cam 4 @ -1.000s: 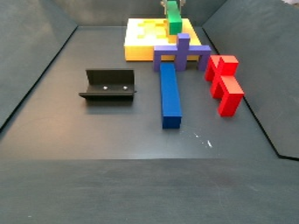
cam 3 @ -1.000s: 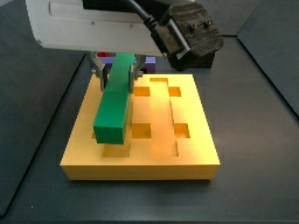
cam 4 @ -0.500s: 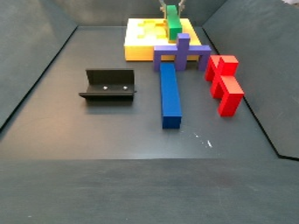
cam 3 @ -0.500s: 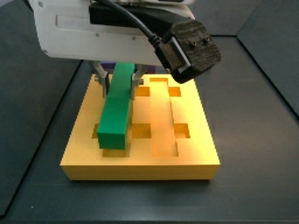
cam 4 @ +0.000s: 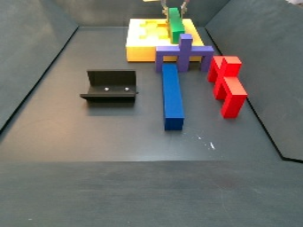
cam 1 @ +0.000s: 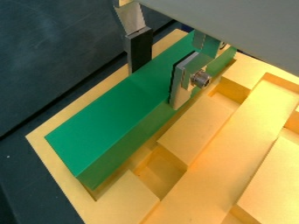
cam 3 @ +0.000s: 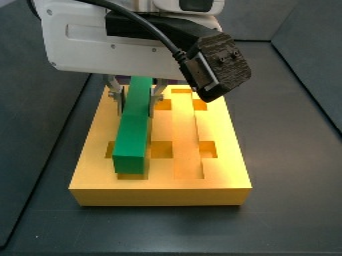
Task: Pick up the green object. Move up. Move to above the board. Insert the green object.
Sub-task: Insert the green object.
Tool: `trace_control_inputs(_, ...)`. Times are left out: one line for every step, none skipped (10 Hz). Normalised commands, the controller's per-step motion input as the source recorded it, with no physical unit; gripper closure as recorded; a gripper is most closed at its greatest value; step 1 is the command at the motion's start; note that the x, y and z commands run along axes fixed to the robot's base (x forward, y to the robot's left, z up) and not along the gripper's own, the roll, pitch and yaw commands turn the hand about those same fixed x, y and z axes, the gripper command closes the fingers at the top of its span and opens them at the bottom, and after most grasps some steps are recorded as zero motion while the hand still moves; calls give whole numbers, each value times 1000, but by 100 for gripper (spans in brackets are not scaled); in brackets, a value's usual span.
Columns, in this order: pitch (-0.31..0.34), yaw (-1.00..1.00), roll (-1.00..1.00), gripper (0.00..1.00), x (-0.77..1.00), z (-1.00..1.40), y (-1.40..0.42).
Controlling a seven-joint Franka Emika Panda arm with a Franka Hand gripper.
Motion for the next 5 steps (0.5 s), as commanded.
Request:
trace_control_inputs(57, 171, 193, 100, 174, -89, -51)
trace_control_inputs(49, 117, 157, 100, 194, -103, -31)
trace_control_inputs(49, 0, 83, 100, 80, -74, -6)
trace_control_inputs(51, -3, 94, 100, 49, -94, 0)
trace_control_inputs(57, -83, 79, 100, 0, -83, 0)
